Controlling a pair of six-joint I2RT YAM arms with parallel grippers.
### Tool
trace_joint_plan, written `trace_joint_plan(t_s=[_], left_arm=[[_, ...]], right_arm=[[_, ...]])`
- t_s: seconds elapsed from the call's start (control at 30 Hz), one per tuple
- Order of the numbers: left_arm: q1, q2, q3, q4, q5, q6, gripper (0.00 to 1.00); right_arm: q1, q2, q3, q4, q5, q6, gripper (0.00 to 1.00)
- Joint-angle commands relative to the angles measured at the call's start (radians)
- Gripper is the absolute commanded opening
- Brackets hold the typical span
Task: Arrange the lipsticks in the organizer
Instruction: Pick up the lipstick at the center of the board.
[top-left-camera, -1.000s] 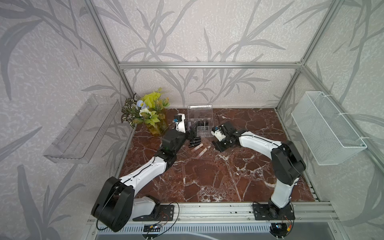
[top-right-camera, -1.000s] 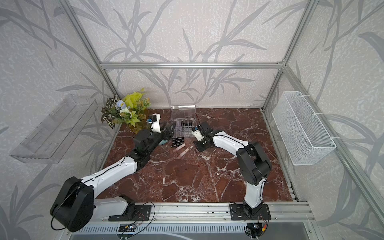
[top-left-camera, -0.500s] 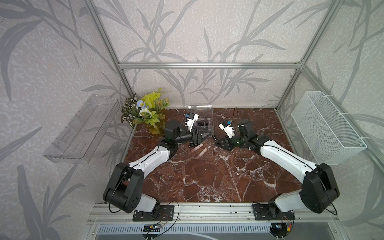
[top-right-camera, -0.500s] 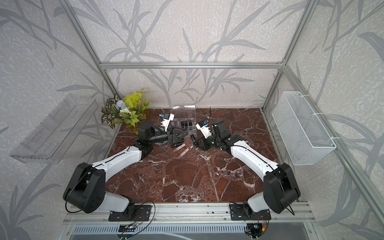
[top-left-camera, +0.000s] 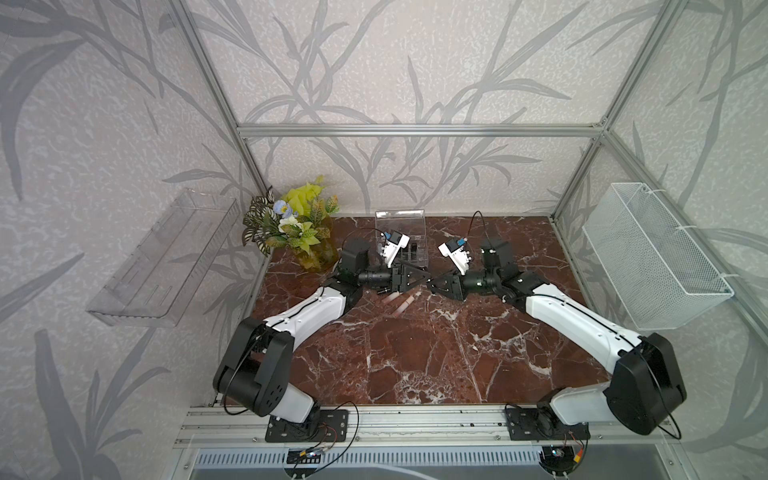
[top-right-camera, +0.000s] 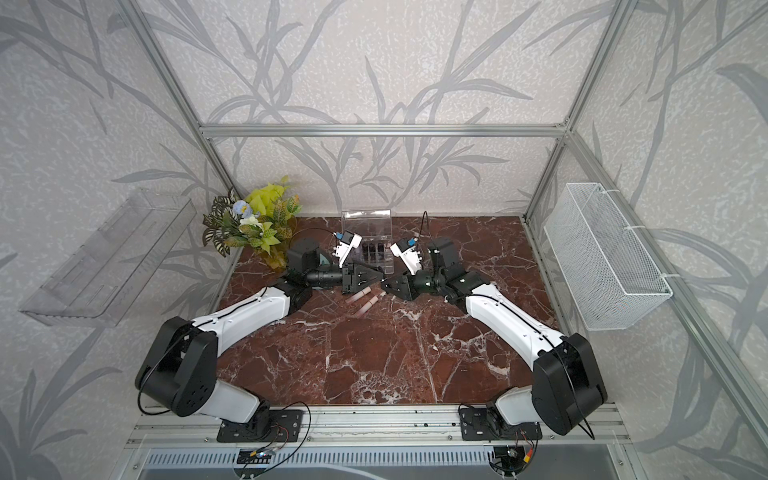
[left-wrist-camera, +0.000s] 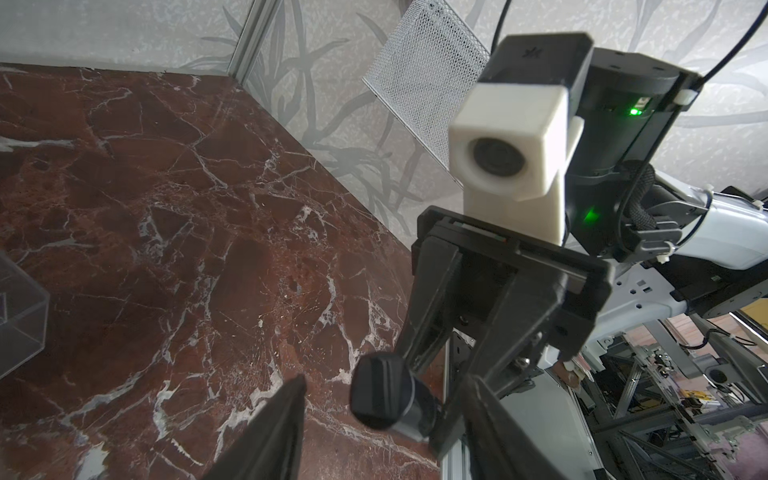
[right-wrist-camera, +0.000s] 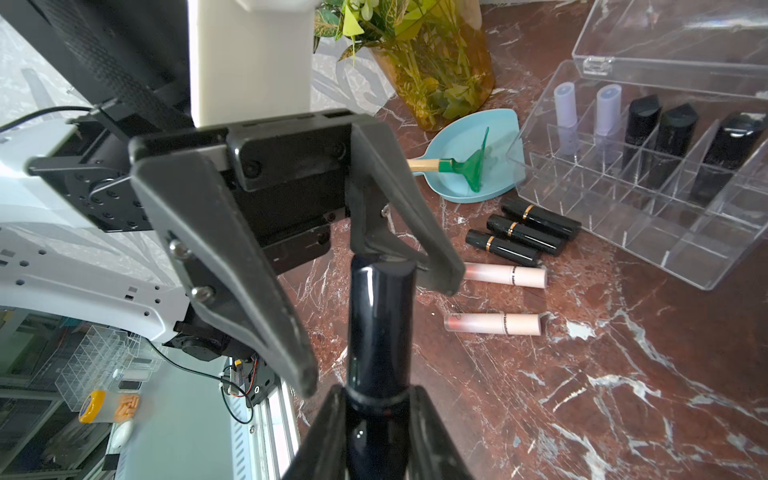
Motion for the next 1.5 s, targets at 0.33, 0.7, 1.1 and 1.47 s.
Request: trace_joint_plan(t_s=[0.33, 0.7, 1.1, 1.47], left_arm=[[-0.007, -0.002, 0.021, 0.013, 0.035, 0.012, 0.40], [-0.006, -0.013, 0.015, 0.031, 0.040, 0.003, 0.41], [-0.005, -0.009, 0.013, 0.057, 0.043, -0.009, 0.16], [-0.026, 0.055, 0.168, -0.237, -0.434, 0.250, 0.07]], right_arm=[[0.001, 0.013, -0.004, 0.031, -0.035, 0.005, 0.26], [0.015, 0.033, 0.011, 0.009, -0.023, -0.015, 0.26], [0.015, 0.035, 0.015, 0.000, 0.006, -0.017, 0.38], [-0.100, -0.069, -0.103, 0.160, 0.107, 0.117, 0.83]])
